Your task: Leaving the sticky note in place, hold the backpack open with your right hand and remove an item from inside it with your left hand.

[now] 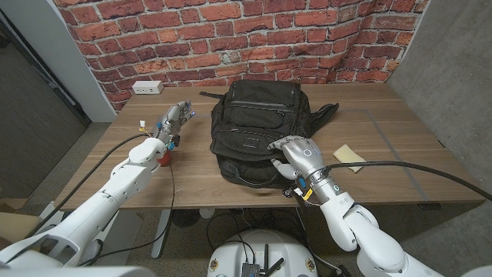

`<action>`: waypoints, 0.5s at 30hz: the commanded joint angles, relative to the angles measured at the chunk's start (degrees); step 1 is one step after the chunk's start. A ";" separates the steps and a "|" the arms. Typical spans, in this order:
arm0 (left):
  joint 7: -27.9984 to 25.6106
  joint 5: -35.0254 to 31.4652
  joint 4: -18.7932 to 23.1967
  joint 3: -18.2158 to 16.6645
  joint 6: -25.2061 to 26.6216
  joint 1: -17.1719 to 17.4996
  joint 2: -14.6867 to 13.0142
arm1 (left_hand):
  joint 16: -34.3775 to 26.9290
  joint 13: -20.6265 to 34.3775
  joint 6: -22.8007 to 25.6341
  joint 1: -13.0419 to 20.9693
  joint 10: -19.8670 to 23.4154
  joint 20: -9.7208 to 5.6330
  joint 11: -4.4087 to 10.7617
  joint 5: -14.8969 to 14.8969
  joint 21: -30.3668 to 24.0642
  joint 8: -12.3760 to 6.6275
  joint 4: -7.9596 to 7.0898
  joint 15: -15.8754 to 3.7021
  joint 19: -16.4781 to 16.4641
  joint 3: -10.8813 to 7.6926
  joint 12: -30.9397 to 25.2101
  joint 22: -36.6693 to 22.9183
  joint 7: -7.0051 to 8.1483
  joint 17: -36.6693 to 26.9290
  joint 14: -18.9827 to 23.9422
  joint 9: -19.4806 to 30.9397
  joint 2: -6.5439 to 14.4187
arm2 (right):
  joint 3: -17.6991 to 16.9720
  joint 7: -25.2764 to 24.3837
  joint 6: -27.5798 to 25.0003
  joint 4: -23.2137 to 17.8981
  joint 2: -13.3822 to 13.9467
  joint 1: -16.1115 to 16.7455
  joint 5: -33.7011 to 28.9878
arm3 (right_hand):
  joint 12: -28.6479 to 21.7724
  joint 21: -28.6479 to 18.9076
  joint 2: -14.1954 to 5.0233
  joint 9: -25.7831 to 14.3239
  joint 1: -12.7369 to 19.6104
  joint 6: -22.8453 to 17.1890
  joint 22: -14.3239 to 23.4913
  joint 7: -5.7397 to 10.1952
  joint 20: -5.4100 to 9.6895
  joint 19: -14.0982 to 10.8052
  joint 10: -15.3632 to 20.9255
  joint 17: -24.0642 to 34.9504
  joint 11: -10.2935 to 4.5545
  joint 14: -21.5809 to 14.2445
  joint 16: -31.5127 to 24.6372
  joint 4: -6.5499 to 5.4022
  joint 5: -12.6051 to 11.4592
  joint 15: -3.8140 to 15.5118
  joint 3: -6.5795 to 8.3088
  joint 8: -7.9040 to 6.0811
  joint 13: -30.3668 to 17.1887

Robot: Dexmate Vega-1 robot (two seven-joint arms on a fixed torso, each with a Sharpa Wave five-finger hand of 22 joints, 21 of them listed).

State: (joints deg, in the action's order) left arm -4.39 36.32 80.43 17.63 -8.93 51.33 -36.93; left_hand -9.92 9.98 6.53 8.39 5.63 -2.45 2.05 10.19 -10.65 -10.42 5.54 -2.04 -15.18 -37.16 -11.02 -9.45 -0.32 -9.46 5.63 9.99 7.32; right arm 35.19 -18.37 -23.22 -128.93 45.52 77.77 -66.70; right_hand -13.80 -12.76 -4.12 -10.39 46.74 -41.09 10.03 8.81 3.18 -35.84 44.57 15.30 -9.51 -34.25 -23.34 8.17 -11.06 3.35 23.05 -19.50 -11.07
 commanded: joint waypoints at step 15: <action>-0.46 -0.19 -0.41 0.06 -0.40 0.02 0.52 | -0.11 0.13 0.43 -0.64 0.47 -2.63 -0.10 0.02 -0.30 -0.08 0.21 -0.26 -0.44 -0.49 0.09 -0.31 0.23 -0.17 0.34 0.12 1.45 | -0.44 -1.93 -0.98 0.87 -0.85 -1.55 0.31 | -1.96 -1.02 -5.10 0.21 -0.85 -9.68 0.28 -0.27 7.39 -3.33 10.54 -0.70 0.06 -5.76 0.20 0.03 -0.49 9.69 1.90 -1.29 -0.08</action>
State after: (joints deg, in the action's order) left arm -4.60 36.32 80.20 17.64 -8.92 51.44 -36.65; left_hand -9.92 9.98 6.53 8.00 5.63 -2.45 2.05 10.19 -10.65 -10.42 5.70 -2.04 -15.18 -37.32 -11.02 -9.45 -0.32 -9.46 5.63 9.98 7.23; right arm 35.10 -19.63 -23.53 -128.10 44.89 76.61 -66.51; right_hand -15.28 -13.20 -8.36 -9.97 45.69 -49.07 10.02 8.40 3.69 -38.39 53.59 14.62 -9.33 -39.10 -23.33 8.06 -11.05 3.70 24.11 -20.21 -11.07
